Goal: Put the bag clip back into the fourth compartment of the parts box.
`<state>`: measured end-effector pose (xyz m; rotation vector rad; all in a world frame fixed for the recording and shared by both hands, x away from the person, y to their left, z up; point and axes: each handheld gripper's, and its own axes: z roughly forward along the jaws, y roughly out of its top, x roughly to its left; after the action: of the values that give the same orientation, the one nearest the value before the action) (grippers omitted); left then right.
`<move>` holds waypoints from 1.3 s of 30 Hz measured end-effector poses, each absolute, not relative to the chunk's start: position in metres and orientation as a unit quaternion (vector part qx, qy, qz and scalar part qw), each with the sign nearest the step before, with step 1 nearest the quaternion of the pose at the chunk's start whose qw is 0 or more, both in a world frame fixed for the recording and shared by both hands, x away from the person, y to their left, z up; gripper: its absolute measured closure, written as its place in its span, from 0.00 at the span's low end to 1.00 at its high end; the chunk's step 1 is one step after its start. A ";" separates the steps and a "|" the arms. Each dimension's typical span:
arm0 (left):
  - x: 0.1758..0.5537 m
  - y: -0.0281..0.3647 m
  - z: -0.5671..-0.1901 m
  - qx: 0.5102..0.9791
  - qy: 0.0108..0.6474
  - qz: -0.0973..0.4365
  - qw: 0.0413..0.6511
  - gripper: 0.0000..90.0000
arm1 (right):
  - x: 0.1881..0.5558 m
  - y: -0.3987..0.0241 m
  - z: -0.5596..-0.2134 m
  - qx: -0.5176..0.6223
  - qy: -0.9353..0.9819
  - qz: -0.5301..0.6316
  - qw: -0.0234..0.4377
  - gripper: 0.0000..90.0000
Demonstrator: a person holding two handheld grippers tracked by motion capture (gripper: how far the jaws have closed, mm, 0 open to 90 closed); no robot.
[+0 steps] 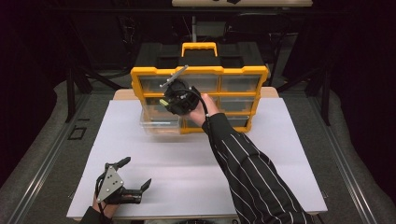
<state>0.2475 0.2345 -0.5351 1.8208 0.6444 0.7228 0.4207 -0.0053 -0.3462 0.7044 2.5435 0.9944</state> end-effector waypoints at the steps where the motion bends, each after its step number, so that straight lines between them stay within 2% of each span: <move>1: 0.248 0.235 -0.535 0.757 0.268 0.301 0.514 0.01 | 0.420 -0.004 -0.347 0.246 0.891 0.347 0.160 0.89; 29: 0.247 0.234 -0.535 0.757 0.268 0.301 0.514 0.01 | 0.422 0.007 -0.366 0.240 0.902 0.326 0.151 0.87; 31: 0.247 0.235 -0.535 0.757 0.269 0.301 0.513 0.01 | 0.422 0.007 -0.365 0.242 0.899 0.332 0.153 0.67; 33: 0.246 0.236 -0.535 0.757 0.269 0.303 0.513 0.01 | 0.421 0.005 -0.365 0.245 0.896 0.340 0.148 0.62; 37: 0.245 0.236 -0.535 0.756 0.270 0.302 0.514 0.01 | 0.418 -0.002 -0.361 0.254 0.889 0.351 0.148 0.36; 39: 0.245 0.236 -0.535 0.757 0.270 0.302 0.513 0.01 | 0.416 -0.006 -0.361 0.256 0.889 0.353 0.144 0.29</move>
<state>0.2452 0.2365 -0.5347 1.8198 0.6490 0.7258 0.4160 -0.0059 -0.3609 0.7369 2.5610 1.0166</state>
